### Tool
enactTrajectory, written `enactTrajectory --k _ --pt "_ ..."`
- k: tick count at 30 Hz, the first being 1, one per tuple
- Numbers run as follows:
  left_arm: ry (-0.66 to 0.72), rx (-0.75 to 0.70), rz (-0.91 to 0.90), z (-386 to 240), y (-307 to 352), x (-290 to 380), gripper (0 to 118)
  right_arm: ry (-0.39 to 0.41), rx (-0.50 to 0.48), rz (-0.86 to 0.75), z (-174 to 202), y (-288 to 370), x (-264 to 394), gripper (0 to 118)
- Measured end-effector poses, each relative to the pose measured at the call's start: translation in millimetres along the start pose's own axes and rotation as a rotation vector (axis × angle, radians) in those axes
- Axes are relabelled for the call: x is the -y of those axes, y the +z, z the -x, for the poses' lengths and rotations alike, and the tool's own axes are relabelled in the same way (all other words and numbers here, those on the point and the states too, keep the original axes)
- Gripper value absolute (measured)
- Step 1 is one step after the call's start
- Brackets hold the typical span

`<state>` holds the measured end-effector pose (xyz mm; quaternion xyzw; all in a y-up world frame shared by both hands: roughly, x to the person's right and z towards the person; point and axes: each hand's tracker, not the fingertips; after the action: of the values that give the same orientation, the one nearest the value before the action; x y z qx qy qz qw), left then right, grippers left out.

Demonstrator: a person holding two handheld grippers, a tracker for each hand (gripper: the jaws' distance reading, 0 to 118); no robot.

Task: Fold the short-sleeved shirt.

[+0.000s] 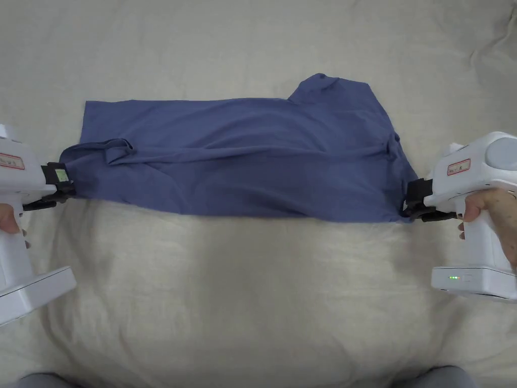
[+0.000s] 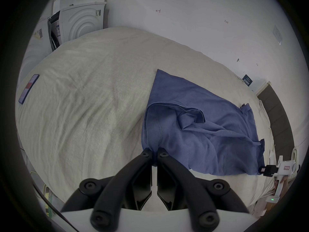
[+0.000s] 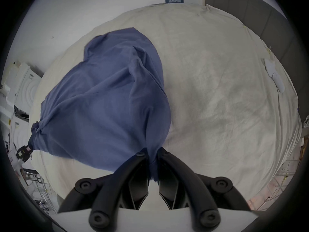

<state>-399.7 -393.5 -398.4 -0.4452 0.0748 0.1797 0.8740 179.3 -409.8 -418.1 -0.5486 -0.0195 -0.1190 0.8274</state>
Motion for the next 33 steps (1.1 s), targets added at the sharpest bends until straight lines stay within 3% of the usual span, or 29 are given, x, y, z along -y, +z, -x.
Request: enactTrajectory --k 4,8,13,23,24,26,27,28,29,30,31,33 --pt "0.002 0.007 -0.018 3.4 18.0 3.7 0 0.032 -0.071 -0.085 -4.6 45.7 8.1 6" --pt "-0.003 0.013 -0.043 16.0 46.5 18.2 0 0.086 -0.057 -0.111 -16.0 85.3 32.9 6" --pt "0.046 0.045 -0.045 49.5 77.0 59.8 0 0.052 -0.091 -0.114 -37.6 106.1 84.8 6" --pt "0.069 -0.031 0.048 72.1 55.3 130.7 2 -0.036 -0.077 -0.034 -50.3 53.1 153.8 7" --pt "0.066 -0.036 0.048 70.6 53.7 132.8 6 -0.04 -0.075 -0.036 -49.8 50.7 155.6 7" --pt "0.054 -0.048 0.044 67.0 56.0 132.2 33 -0.034 -0.057 -0.048 -46.9 51.4 156.0 19" --pt "0.042 -0.067 0.044 68.9 55.8 128.2 53 -0.018 -0.038 -0.054 -45.6 53.1 155.2 36" --pt "0.034 -0.074 0.04 69.6 58.1 126.0 81 0.014 -0.011 -0.058 -44.4 56.3 153.4 65" --pt "0.03 -0.074 0.037 71.5 62.5 122.3 98 0.048 0.01 -0.067 -42.9 61.1 151.2 81" --pt "0.03 -0.073 0.027 73.3 68.1 118.2 109 0.084 0.033 -0.092 -41.5 68.3 148.8 88" --pt "0.037 -0.07 -0.001 75.0 74.8 113.1 114 0.118 0.057 -0.131 -39.0 77.5 146.3 88" --pt "0.048 -0.059 -0.086 74.4 91.8 100.3 114 0.165 0.13 -0.213 -30.4 98.5 139.5 88"
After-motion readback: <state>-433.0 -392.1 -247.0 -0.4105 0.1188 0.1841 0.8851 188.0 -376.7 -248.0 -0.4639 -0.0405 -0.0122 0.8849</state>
